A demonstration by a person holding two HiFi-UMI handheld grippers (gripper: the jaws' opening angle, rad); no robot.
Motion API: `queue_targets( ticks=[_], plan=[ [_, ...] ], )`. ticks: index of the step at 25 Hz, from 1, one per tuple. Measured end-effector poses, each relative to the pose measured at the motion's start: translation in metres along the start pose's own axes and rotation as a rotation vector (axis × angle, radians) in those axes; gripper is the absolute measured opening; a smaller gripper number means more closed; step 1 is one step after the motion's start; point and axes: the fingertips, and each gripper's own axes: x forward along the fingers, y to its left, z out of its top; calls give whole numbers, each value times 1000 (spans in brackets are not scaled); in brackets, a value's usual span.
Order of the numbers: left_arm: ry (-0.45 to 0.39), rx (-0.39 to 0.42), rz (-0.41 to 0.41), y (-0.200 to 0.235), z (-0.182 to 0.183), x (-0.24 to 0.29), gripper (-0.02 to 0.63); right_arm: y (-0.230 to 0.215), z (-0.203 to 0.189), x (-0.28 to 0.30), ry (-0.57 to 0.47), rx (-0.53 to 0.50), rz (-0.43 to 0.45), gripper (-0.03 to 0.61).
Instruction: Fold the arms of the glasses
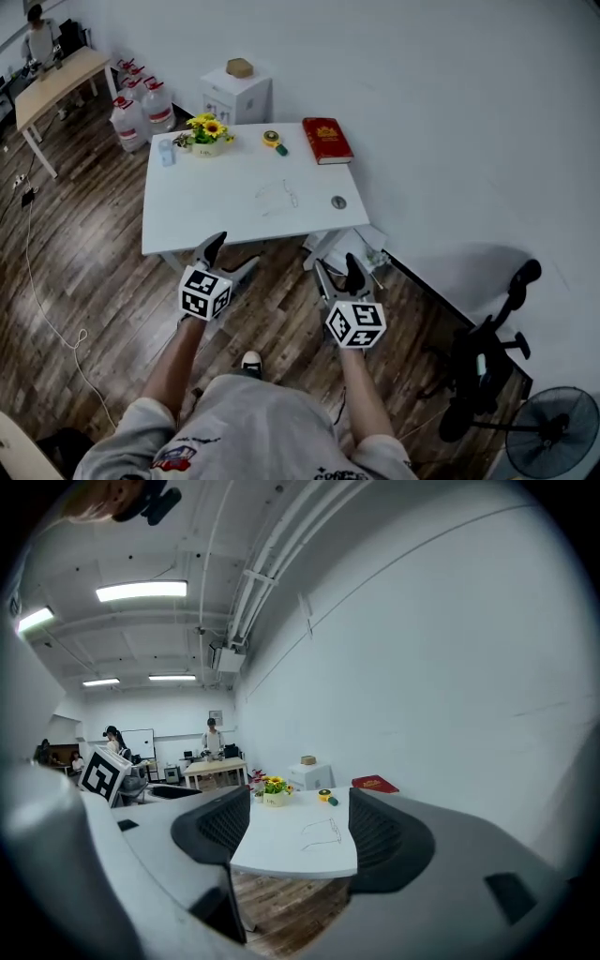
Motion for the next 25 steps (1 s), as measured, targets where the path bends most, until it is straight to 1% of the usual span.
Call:
queue_targets(
  ticks=[4, 7, 10, 13, 20, 23, 25],
  plan=[
    [22, 10, 4, 17, 5, 33, 388, -24, 0, 32, -1, 46, 4, 322],
    [44, 17, 24, 35, 6, 52, 387, -39, -2, 59, -1, 73, 15, 321],
    [68, 5, 52, 51, 2, 68, 387, -52, -7, 89, 17, 100, 47, 306],
    [74, -6, 92, 72, 6, 86, 387, -68, -2, 125, 16, 124, 82, 303],
    [39, -46, 223, 134, 28, 140, 387, -95, 19, 241, 26, 112, 226, 304],
    [44, -44, 277, 161, 29, 170, 387, -106, 16, 303, 57, 112, 293, 304],
    [43, -56, 328, 181, 31, 187, 387, -108, 16, 343, 79, 107, 351, 304]
  ],
)
